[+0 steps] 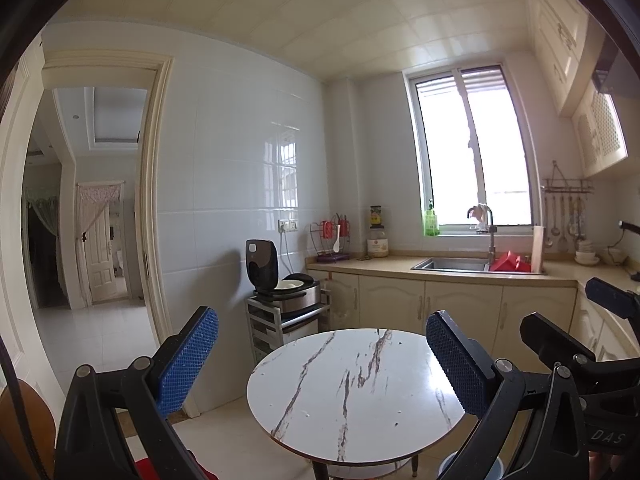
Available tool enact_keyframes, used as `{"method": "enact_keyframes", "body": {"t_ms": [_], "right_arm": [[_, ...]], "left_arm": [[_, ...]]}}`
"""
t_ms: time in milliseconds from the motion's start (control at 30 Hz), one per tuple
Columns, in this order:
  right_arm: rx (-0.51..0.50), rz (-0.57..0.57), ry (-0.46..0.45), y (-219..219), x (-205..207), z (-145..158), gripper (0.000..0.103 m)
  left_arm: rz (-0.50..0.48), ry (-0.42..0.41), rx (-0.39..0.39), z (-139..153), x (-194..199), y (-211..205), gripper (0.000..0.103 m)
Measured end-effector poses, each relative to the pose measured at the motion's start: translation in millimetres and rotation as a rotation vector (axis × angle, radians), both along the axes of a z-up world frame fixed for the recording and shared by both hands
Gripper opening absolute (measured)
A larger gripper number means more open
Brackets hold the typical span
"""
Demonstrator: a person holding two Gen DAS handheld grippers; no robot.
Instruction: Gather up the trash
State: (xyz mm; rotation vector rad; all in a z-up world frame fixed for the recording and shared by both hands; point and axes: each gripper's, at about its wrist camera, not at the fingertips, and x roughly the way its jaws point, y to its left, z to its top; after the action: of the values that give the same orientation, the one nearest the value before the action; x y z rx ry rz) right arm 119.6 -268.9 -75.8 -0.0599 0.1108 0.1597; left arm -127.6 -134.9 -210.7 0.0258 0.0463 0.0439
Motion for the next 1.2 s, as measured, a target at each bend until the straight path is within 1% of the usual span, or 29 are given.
{"method": "enact_keyframes", "body": {"t_ms": [167,467,533,1200], "right_arm": [[-0.002,-0.001,0.002,0.1,0.3,-0.1,0.103],[-0.005,-0.004,0.004,-1.8,0.6,-1.9,0.103],[-0.008,-0.005,0.005,-1.9,0.9,-1.7,0.103],[-0.008,-0.003,0.004,-5.0,2.0,-1.3,0.103]], "left_arm": [[0.006,-0.011,0.005,-1.4,0.5,1.8,0.102],[-0.001,-0.003,0.003,-1.6,5.2,3.2,0.102],[0.002,-0.003,0.004,-4.8,2.2,2.3,0.102],[0.003,-0.007,0.005,-3.3,2.1,4.6,0.102]]}}
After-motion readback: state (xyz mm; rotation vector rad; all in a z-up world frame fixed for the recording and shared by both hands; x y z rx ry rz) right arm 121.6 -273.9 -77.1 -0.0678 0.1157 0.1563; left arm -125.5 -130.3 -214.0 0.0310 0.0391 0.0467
